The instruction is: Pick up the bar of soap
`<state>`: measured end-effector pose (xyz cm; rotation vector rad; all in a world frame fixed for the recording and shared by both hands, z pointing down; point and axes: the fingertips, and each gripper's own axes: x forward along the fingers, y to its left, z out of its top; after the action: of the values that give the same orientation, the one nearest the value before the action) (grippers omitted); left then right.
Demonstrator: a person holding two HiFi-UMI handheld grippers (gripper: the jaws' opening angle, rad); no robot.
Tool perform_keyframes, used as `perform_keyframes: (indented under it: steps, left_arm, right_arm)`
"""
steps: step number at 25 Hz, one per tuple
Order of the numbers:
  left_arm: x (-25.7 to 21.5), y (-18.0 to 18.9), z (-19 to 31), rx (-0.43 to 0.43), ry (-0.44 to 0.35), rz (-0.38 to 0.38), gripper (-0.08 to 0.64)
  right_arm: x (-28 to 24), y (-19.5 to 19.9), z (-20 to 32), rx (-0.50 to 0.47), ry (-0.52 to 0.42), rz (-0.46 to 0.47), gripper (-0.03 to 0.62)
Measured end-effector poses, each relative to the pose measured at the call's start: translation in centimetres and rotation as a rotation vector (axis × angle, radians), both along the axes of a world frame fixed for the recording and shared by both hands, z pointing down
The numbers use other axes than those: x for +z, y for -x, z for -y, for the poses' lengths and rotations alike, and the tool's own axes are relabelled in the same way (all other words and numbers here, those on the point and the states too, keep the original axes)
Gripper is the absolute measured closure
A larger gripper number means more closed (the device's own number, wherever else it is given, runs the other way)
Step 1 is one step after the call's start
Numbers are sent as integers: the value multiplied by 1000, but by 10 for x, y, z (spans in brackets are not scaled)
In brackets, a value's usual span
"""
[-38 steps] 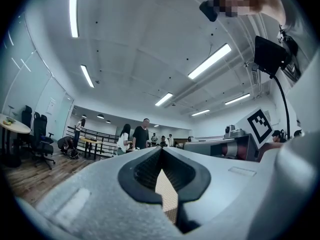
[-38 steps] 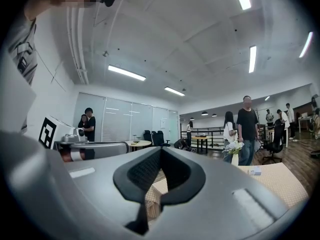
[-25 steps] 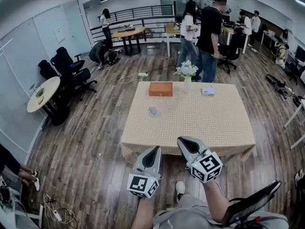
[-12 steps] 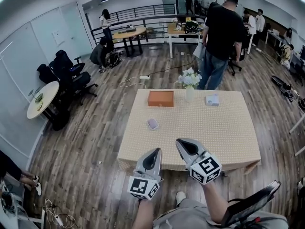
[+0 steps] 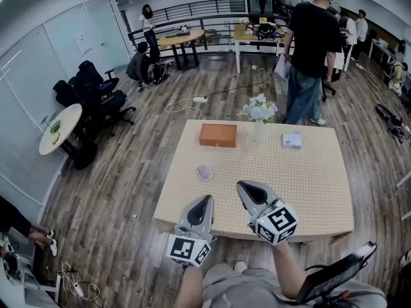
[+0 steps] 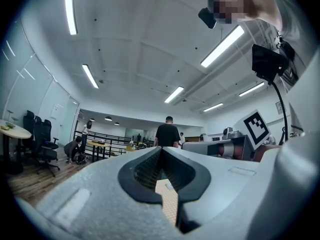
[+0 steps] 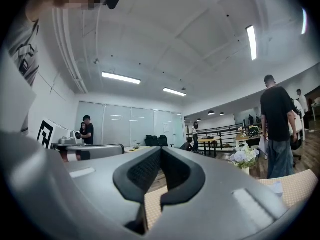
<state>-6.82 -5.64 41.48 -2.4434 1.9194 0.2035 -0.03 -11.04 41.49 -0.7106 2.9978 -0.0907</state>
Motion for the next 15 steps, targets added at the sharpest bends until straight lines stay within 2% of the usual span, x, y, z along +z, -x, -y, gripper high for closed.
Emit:
perform_keyframes:
  steps: [10,15]
  left_arm:
    - [6,14,31,-35,15,3,575]
    - [9,22,48,-25,15,-2,575]
  right_arm:
    - [19,10,40,-10,38,2,597]
    - [22,18,58,-1,43,-5,595]
